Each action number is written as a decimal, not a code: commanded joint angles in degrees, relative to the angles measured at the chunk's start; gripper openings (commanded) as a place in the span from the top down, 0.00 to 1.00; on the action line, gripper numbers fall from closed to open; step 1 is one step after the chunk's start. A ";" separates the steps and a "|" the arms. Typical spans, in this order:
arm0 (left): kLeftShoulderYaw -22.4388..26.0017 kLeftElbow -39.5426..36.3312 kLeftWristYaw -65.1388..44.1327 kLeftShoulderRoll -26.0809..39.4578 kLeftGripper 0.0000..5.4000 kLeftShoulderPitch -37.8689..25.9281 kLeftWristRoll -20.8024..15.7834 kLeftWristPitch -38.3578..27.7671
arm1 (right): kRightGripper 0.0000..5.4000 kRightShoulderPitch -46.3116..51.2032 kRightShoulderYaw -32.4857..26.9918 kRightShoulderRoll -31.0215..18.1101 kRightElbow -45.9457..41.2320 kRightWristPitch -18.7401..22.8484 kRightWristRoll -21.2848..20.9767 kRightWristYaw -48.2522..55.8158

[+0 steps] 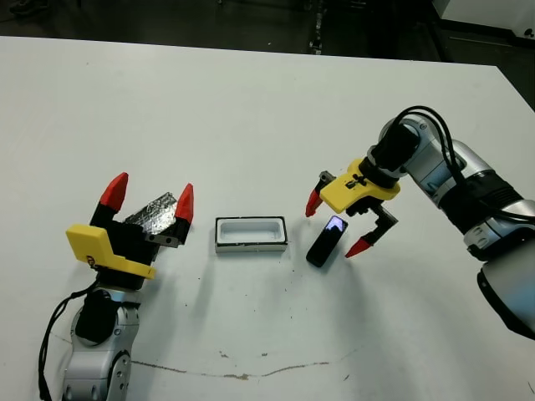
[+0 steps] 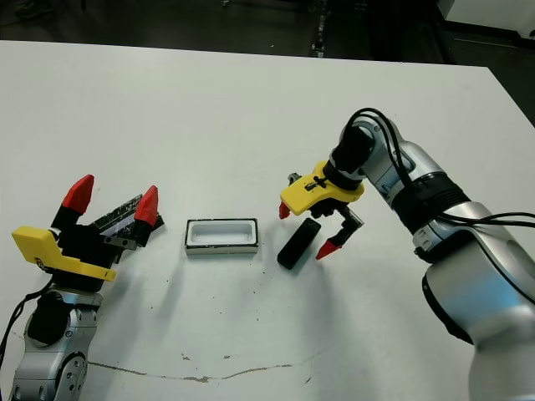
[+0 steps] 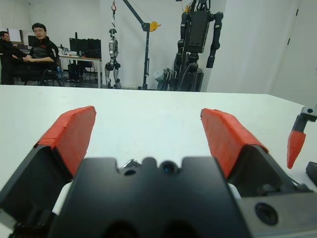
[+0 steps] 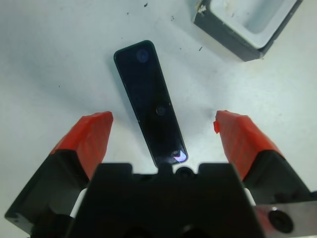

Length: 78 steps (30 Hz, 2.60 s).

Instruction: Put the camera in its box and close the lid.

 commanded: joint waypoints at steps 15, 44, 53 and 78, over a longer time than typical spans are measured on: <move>1.05 0.26 0.33 0.79 0.00 -0.94 0.66 -0.49 | 0.48 7.30 -6.39 -1.33 -8.24 11.49 -3.71 -0.62; 0.60 0.16 0.96 0.06 0.00 -1.14 0.78 -0.09 | 0.69 9.19 -20.52 -3.41 -13.66 23.39 -0.28 -8.27; 0.75 0.54 0.78 0.26 0.00 -1.15 1.48 -0.93 | 0.69 12.98 -27.59 -0.46 -22.98 39.09 3.15 -22.36; 2.37 0.94 0.39 0.36 0.00 -1.13 -0.34 -1.85 | 0.69 15.94 -23.07 6.62 -40.15 56.76 10.76 -33.59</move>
